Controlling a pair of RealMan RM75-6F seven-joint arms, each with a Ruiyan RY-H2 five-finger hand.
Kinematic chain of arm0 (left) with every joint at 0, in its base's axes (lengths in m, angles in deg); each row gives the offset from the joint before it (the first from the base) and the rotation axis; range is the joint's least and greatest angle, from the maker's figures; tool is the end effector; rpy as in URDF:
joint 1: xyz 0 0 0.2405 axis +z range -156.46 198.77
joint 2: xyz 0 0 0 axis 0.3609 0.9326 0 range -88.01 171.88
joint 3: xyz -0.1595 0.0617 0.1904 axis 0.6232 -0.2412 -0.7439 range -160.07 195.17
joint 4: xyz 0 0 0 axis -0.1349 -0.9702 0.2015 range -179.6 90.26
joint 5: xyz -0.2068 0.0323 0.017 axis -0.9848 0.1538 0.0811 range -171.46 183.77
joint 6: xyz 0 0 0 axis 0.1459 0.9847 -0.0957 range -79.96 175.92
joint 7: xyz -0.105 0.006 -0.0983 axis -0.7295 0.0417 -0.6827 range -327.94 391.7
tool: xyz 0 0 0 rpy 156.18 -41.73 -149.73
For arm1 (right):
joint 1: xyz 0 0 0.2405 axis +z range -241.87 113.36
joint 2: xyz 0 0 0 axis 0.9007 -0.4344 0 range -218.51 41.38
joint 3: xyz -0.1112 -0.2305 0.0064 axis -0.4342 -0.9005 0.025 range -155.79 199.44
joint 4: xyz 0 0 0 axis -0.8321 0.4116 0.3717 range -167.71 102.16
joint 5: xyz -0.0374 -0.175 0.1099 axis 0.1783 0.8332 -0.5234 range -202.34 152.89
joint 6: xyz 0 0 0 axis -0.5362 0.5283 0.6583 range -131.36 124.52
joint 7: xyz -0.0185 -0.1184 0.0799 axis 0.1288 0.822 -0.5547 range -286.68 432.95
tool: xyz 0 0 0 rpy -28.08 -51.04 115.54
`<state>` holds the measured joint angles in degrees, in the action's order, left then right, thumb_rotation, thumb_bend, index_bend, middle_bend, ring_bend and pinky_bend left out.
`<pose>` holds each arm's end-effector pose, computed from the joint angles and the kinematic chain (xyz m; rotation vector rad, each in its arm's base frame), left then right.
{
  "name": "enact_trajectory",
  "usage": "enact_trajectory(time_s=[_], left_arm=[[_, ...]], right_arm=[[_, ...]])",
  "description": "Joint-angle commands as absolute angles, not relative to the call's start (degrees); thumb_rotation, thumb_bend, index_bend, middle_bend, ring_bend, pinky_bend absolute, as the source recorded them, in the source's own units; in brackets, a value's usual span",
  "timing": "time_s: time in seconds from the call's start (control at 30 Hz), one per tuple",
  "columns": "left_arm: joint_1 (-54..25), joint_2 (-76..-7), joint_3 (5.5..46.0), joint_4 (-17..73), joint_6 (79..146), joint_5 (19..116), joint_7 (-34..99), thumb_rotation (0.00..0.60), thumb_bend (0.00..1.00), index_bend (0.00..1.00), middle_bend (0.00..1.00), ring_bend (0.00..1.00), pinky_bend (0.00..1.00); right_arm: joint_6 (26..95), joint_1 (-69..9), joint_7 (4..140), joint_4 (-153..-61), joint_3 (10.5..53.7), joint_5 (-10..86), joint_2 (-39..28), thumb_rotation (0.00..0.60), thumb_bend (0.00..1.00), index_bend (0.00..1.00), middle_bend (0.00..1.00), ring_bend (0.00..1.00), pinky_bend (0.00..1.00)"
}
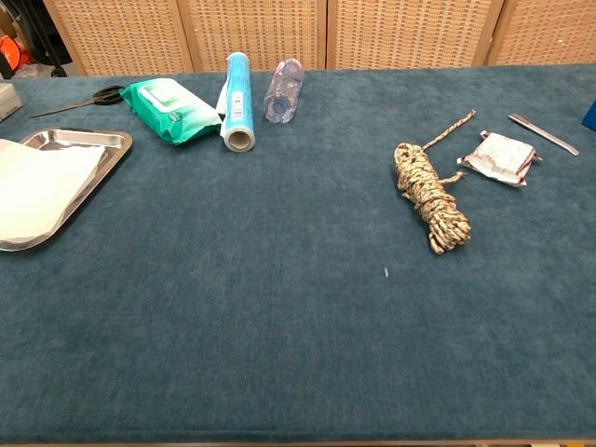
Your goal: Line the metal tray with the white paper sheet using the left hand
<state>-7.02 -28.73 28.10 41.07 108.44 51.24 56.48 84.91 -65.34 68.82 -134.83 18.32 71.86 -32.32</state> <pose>-0.3125 0.3231 0.1228 -1.3454 -1.0191 -0.5002 -0.2837 -0.1248 0.1707 1.4625 -1.0327 0.9709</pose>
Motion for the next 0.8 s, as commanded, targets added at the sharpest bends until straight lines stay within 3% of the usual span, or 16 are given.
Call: enact_trajectory(time_s=[0.03,0.2,0.43,0.57,0.8], left_arm=[[-7.19,-27.68,28.73,43.08,107.51,50.48,55.50,0.416,0.06,0.43,0.00,0.00,0.00],[-7.97,-26.71,29.05,46.95,107.59,49.65,56.02,0.395,0.09,0.41,0.00,0.00,0.00],[-8.79,-24.95,29.04,50.38,105.42,46.14,56.29,0.218,0.04,0.33,0.00,0.00,0.00],[-10.08,-22.09,28.60,53.55,101.74,41.27,56.94,0.153,0.00,0.30,0.00,0.00,0.00],[-14.94,-16.11,25.88,57.20,89.87,28.91,56.92,0.129,0.00,0.30,0.00,0.00,0.00]], right_arm=[[85.01,-65.38,68.77,-134.83,18.35,71.84,-32.33,0.600,0.00,0.00,0.00,0.00,0.00],[85.23,-65.40,68.15,-134.65,18.44,71.81,-32.41,0.600,0.00,0.00,0.00,0.00,0.00],[85.55,-65.44,67.68,-134.51,18.50,71.98,-32.44,0.600,0.00,0.00,0.00,0.00,0.00],[85.82,-65.51,67.41,-134.40,18.52,72.13,-32.39,0.600,0.00,0.00,0.00,0.00,0.00],[86.16,-65.57,67.41,-134.25,18.51,72.54,-32.15,0.600,0.00,0.00,0.00,0.00,0.00]])
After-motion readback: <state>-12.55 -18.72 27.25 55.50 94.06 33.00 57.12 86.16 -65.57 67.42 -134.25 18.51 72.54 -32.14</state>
